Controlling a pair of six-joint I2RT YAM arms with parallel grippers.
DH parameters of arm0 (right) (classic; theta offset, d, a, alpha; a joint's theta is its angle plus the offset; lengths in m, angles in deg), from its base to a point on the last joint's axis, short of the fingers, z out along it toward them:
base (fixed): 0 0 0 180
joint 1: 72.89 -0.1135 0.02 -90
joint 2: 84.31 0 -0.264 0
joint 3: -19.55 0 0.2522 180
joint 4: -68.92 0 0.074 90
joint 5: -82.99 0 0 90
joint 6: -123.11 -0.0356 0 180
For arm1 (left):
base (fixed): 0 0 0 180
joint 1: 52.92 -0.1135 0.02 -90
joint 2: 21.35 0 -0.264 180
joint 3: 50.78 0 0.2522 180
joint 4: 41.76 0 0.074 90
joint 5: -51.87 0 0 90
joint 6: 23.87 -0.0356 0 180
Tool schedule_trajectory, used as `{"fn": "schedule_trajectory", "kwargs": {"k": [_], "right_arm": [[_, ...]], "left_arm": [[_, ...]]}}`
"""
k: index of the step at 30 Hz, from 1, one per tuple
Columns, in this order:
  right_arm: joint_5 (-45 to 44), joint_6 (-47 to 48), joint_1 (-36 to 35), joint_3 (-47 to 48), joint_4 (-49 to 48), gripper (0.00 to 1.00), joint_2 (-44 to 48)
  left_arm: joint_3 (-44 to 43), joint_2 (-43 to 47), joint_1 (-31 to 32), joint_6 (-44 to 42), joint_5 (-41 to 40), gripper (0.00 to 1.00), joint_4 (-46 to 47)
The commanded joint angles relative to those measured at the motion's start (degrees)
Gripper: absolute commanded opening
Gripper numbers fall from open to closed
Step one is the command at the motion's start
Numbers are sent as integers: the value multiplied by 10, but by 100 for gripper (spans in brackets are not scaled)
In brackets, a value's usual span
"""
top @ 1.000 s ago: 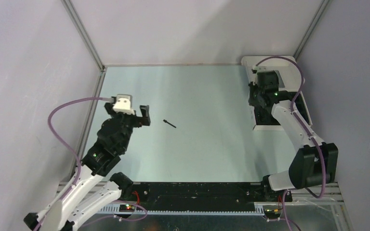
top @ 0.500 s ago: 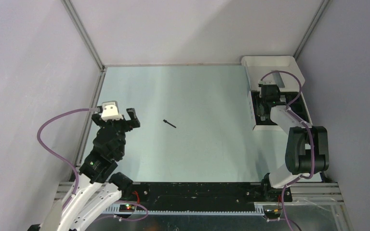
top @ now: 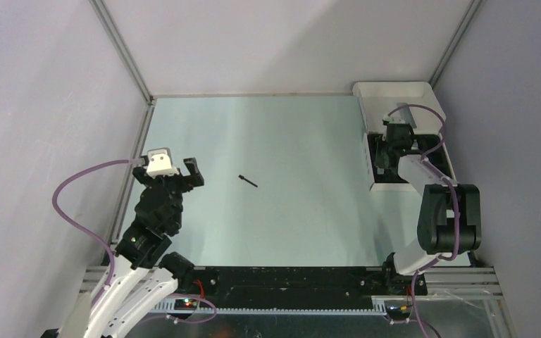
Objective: Sort the hair-cutting tools
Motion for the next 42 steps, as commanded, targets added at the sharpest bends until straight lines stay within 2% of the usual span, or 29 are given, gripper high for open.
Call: {"fn": "schedule_trajectory", "kwargs": {"k": [1, 6, 14, 18, 24, 29, 31, 35, 42], "right_arm": [[-2, -18, 9, -10, 33, 14, 8], [-5, -30, 9, -14, 46, 32, 25], [-12, -40, 9, -31, 50, 46, 68], [-7, -46, 9, -31, 51, 48, 92], [6, -56, 13, -31, 53, 40, 104], [23, -65, 22, -28, 52, 22, 85], [27, -66, 24, -24, 53, 18, 73], [34, -65, 27, -17, 51, 14, 45], [50, -67, 28, -2, 61, 12, 0]], "left_arm": [[7, 2, -3, -4, -6, 100, 22], [7, 4, -3, -4, -1, 100, 21], [7, 7, -3, -1, 7, 100, 20], [8, 9, -3, -1, 8, 99, 20], [8, 11, -3, -1, 9, 98, 20], [7, 12, -3, 0, 10, 98, 20], [9, 10, -3, 0, 11, 98, 20], [9, 10, -3, -2, 11, 98, 21], [10, 7, -2, -4, 12, 99, 23]]}}
